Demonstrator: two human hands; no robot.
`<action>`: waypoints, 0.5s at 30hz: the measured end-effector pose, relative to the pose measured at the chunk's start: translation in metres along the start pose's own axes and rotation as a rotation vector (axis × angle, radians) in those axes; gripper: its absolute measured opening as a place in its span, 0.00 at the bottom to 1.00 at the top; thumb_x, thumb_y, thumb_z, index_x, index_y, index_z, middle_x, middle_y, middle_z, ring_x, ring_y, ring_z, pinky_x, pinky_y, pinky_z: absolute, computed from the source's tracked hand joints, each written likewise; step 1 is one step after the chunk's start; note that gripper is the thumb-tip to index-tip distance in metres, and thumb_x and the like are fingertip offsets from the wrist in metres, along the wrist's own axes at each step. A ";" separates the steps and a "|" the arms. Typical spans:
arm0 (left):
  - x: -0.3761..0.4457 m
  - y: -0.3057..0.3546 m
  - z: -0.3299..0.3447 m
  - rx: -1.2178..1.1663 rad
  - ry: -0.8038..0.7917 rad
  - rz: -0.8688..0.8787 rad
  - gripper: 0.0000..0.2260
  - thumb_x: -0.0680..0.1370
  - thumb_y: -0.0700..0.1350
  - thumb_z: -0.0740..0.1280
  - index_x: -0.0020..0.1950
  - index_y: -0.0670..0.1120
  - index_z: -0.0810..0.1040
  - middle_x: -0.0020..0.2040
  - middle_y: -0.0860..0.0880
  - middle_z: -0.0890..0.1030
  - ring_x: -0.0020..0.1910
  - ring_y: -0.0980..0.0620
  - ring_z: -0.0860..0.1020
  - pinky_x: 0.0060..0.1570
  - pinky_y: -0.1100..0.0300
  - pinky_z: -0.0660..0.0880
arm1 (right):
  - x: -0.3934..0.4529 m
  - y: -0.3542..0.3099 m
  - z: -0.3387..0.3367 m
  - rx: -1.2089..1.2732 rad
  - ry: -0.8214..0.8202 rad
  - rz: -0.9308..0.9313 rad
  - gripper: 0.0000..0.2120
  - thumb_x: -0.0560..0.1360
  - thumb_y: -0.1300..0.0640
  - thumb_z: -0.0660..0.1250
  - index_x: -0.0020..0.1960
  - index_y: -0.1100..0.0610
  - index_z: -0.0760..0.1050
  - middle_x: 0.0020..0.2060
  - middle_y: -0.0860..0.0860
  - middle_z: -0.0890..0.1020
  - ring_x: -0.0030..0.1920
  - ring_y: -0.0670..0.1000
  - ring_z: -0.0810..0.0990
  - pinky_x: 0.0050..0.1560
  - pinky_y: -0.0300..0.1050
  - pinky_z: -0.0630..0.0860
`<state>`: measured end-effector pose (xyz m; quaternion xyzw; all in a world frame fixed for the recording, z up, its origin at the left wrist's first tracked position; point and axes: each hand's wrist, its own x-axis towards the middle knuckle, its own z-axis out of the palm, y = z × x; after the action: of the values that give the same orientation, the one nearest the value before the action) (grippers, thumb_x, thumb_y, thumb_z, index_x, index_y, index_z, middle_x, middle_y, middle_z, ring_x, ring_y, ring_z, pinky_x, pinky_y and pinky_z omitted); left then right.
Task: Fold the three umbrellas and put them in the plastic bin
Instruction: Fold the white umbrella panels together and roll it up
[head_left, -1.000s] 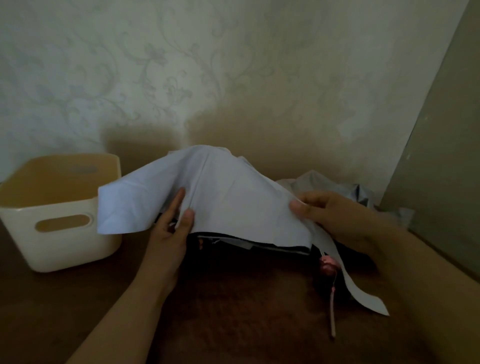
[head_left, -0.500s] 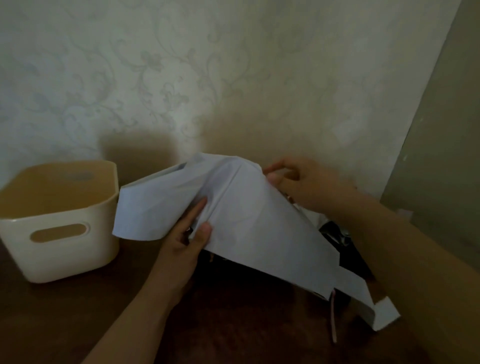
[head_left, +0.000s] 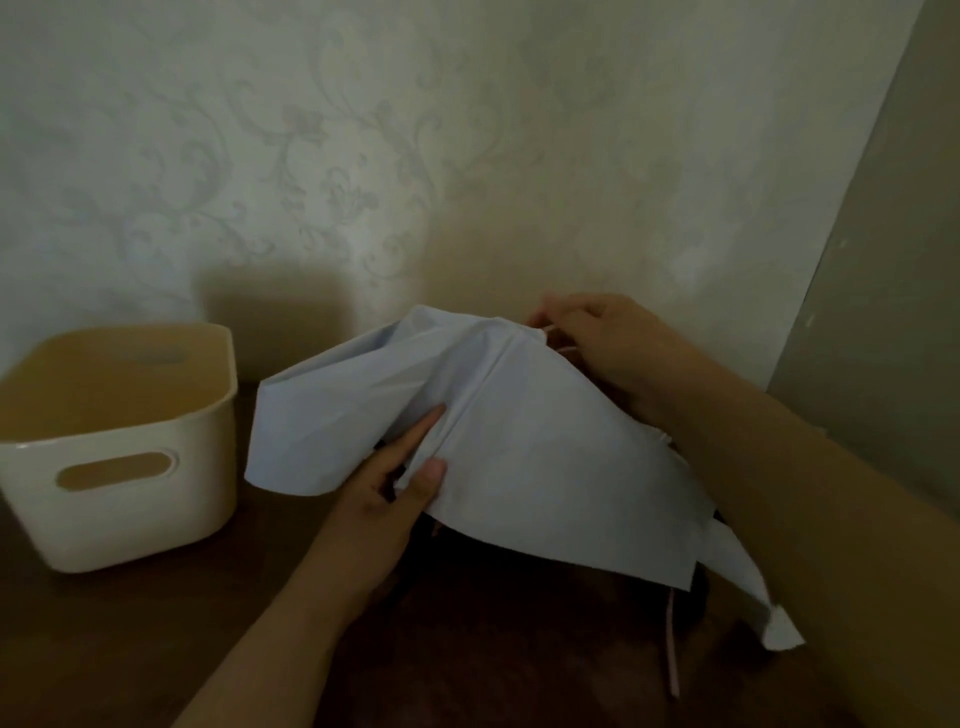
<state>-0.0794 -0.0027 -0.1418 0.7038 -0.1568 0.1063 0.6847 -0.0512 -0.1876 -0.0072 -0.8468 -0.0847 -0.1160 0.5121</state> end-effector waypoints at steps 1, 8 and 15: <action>0.000 0.000 0.001 0.010 -0.010 0.003 0.18 0.67 0.61 0.65 0.56 0.75 0.72 0.71 0.63 0.65 0.70 0.61 0.62 0.70 0.52 0.63 | -0.002 0.000 0.001 -0.060 -0.027 -0.013 0.14 0.78 0.45 0.62 0.40 0.51 0.79 0.36 0.50 0.82 0.36 0.47 0.78 0.38 0.41 0.73; -0.005 0.007 0.006 0.026 -0.023 -0.039 0.11 0.74 0.58 0.59 0.53 0.71 0.73 0.60 0.70 0.67 0.59 0.73 0.66 0.58 0.73 0.65 | 0.001 0.005 -0.002 -0.357 -0.070 -0.097 0.20 0.75 0.43 0.64 0.32 0.56 0.73 0.23 0.48 0.70 0.21 0.42 0.66 0.28 0.39 0.63; -0.003 0.005 0.007 -0.043 -0.047 -0.054 0.13 0.75 0.54 0.61 0.53 0.73 0.75 0.65 0.66 0.68 0.65 0.63 0.68 0.70 0.52 0.65 | -0.002 0.007 -0.004 -0.520 -0.175 -0.030 0.16 0.77 0.42 0.59 0.35 0.49 0.71 0.32 0.46 0.74 0.34 0.46 0.74 0.34 0.41 0.67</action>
<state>-0.0840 -0.0094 -0.1385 0.6953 -0.1561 0.0677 0.6983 -0.0520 -0.1940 -0.0117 -0.9553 -0.1086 -0.0681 0.2664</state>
